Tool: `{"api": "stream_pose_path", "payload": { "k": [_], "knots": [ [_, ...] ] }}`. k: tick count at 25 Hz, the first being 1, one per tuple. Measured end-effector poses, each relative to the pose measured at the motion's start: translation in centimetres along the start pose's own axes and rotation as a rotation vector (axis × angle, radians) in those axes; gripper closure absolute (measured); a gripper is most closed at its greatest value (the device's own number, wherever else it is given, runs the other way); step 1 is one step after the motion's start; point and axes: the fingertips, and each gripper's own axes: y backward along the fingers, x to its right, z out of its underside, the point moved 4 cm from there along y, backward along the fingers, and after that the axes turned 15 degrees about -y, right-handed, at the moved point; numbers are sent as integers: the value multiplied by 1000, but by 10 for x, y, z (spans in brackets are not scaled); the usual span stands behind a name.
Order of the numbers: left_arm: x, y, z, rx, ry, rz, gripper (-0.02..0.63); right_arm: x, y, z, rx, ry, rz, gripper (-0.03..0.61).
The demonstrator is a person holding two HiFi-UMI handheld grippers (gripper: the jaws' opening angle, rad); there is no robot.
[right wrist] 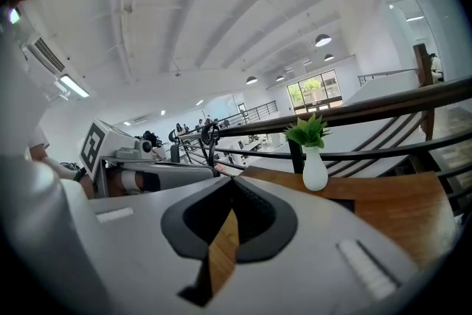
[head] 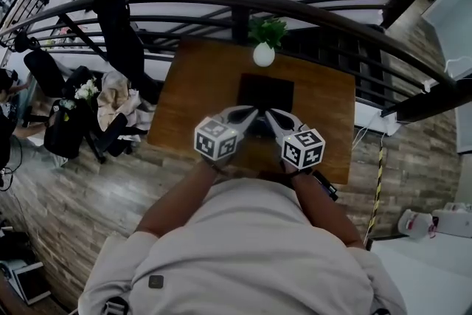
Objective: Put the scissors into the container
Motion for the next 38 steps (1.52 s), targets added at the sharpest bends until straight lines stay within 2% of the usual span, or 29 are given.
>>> {"api": "stream_pose_path", "payload": {
  "k": [11,26,38],
  "knots": [
    [22,-5,-3,5,8,-41,611,1,24,-2,6,26,-48,572],
    [86,-48,-9,-3,-26,-94,611,35,87,-4,-6,31,-104,572],
    [144,-65,-2,-15,-28,-117,611,51,141,13,-14,36,-146,572]
  ]
}}
